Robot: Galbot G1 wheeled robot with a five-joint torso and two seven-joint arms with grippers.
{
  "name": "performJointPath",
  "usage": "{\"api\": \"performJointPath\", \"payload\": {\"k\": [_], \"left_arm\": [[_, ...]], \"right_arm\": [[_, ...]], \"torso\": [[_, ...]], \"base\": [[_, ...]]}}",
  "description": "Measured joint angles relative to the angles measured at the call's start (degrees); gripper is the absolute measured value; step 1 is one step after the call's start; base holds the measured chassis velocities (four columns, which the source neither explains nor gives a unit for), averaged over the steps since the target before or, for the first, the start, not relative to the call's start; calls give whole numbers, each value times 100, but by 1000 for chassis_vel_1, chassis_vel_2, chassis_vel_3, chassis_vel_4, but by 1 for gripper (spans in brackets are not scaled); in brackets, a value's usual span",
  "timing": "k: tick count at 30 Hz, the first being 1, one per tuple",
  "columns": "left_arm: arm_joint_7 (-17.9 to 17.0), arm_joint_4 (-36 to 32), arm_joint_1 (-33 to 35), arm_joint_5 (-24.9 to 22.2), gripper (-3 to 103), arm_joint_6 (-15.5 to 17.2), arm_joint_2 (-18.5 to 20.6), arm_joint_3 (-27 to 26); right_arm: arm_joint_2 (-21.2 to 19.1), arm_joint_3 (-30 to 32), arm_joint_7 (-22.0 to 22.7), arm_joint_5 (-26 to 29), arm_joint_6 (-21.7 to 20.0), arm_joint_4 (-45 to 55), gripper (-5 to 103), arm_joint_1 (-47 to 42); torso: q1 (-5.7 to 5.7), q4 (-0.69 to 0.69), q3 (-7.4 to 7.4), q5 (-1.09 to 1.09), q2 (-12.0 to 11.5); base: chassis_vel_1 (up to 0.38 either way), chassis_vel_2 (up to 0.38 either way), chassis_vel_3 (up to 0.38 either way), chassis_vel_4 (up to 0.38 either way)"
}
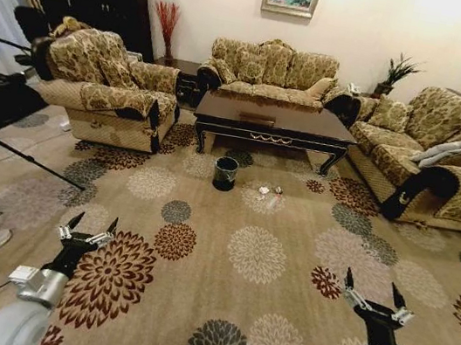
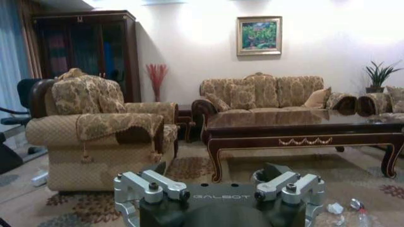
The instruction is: Move to the front of the table and pick up the trash from the floor, then place it into the trash bin.
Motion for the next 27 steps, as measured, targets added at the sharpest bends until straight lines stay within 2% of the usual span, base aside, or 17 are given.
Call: {"api": "performJointPath", "payload": {"k": [21, 27], "left_arm": [[0, 76, -80, 247, 100, -59, -148, 110], [-16, 46, -131, 374, 100, -54, -245, 123]], "right_arm": [[30, -221, 96, -315, 138, -76, 100, 32], [90, -352, 108, -586, 186, -33, 100, 50]], "torso": [[-261, 0, -330, 0, -591], [-350, 0, -440, 0, -790]], "base": [[0, 0, 0, 0], [0, 0, 0, 0]]}}
